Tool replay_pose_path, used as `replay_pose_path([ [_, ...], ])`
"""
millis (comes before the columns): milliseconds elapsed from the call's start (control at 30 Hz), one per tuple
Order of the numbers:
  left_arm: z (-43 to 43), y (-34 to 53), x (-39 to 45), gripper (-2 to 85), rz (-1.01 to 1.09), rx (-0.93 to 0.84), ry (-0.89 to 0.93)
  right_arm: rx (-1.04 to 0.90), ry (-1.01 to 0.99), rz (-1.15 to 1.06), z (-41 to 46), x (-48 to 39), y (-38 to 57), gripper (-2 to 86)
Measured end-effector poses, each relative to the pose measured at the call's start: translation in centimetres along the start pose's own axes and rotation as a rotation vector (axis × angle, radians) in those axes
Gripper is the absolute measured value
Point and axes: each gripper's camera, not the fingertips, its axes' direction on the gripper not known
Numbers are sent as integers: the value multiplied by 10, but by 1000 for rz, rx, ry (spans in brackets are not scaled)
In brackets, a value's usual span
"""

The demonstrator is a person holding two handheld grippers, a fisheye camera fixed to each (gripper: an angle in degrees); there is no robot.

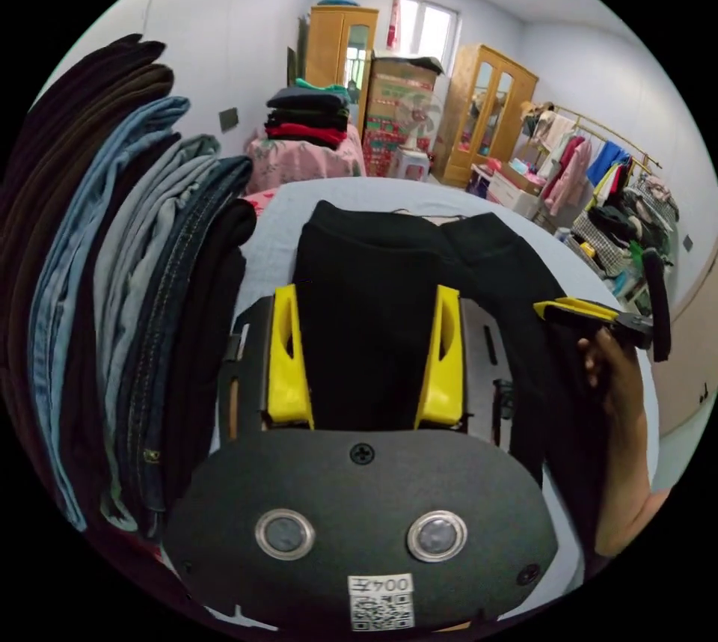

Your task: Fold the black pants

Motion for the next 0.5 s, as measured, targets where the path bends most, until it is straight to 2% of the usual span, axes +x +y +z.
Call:
replay_pose_path([
  [67, 4, -25, -3, 236, 25, -78, 5, 1, -4, 2, -4, -1, -5, 148],
  [233, 19, -91, -36, 223, -8, -108, -57, 1, -1, 0, -9, -6, -17, 147],
  [300, 57, -110, -57, 218, -44, -221, 13, 1, -1, 1, -11, -7, -21, 147],
  [367, 111, -124, -77, 214, -97, -357, 175, 1, -4, 3, -13, -8, -28, 148],
  [500, 120, -133, -104, 189, -235, -271, 217, 1, -4, 10, -16, -8, -38, 148],
])
